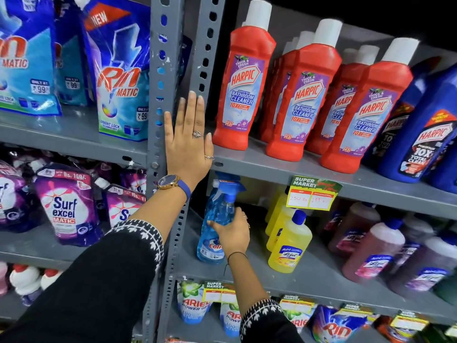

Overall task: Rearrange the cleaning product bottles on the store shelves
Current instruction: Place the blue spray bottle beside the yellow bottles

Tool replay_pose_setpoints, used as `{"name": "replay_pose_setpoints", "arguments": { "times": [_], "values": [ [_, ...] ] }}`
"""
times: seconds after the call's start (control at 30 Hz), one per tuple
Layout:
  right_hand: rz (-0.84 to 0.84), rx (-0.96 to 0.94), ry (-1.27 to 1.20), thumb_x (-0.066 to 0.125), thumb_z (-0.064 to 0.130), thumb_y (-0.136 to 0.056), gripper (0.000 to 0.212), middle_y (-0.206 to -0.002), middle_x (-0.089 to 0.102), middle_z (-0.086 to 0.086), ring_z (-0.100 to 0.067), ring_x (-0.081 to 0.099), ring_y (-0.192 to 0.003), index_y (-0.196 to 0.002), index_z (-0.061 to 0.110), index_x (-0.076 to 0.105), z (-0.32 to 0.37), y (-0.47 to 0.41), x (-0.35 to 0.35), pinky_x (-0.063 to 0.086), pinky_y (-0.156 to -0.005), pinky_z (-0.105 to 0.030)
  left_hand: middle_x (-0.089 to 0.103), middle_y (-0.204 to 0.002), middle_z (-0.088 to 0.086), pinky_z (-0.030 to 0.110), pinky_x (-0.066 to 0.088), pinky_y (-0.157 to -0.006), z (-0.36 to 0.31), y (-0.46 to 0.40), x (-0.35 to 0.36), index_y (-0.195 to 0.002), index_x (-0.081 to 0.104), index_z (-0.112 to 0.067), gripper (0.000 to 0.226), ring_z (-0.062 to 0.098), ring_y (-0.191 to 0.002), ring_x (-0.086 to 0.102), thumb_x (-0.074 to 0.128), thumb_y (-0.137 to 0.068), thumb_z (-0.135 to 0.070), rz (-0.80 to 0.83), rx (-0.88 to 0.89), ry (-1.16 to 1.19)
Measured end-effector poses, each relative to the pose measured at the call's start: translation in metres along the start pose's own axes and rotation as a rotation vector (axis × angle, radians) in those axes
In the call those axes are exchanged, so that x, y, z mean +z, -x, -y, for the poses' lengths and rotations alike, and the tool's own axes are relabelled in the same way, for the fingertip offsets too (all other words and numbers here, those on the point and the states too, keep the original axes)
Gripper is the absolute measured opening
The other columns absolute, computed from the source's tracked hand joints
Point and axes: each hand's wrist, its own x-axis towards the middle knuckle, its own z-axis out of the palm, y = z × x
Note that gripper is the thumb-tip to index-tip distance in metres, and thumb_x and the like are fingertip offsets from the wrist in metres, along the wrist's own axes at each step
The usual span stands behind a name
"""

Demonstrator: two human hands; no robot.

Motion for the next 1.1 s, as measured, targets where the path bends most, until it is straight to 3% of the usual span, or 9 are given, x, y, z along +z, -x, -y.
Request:
{"name": "replay_pose_setpoints", "arguments": {
  "times": [0.67,0.87,1.1],
  "values": [
    [0.069,0.02,0.11,0.081,0.053,-0.062,0.074,-0.118,0.056,-0.002,-0.023,0.052,-0.114,-0.117,0.018,0.046,-0.006,0.002,0.011,0.055,-0.085,-0.04,0.025,-0.153,0.016,0.04,-0.006,-0.116,-0.001,0.0,0.0,-0.148,0.017,-0.003,0.066,0.028,-0.142,0.02,0.041,-0.09,-0.022,-0.014,0.0,-0.02],
    [0.057,0.042,0.126,0.08,0.053,-0.064,0.071,-0.117,0.053,-0.003,-0.023,0.051,-0.114,-0.115,0.019,0.043,-0.005,0.005,0.013,0.054,-0.079,-0.04,0.024,-0.154,0.016,0.04,-0.007,-0.116,-0.002,0.0,-0.002,-0.148,0.018,-0.002,0.066,0.028,-0.142,0.02,0.043,-0.089,-0.02,-0.005,-0.003,-0.008],
    [0.059,0.063,0.118,0.081,0.049,-0.064,0.071,-0.117,0.052,-0.007,-0.026,0.049,-0.114,-0.114,0.016,0.043,0.0,0.008,0.01,0.051,-0.087,-0.04,0.024,-0.154,0.016,0.04,-0.007,-0.116,-0.003,-0.001,-0.003,-0.148,0.017,-0.002,0.066,0.028,-0.142,0.019,0.042,-0.09,-0.02,0.006,-0.004,0.002]
  ]
}}
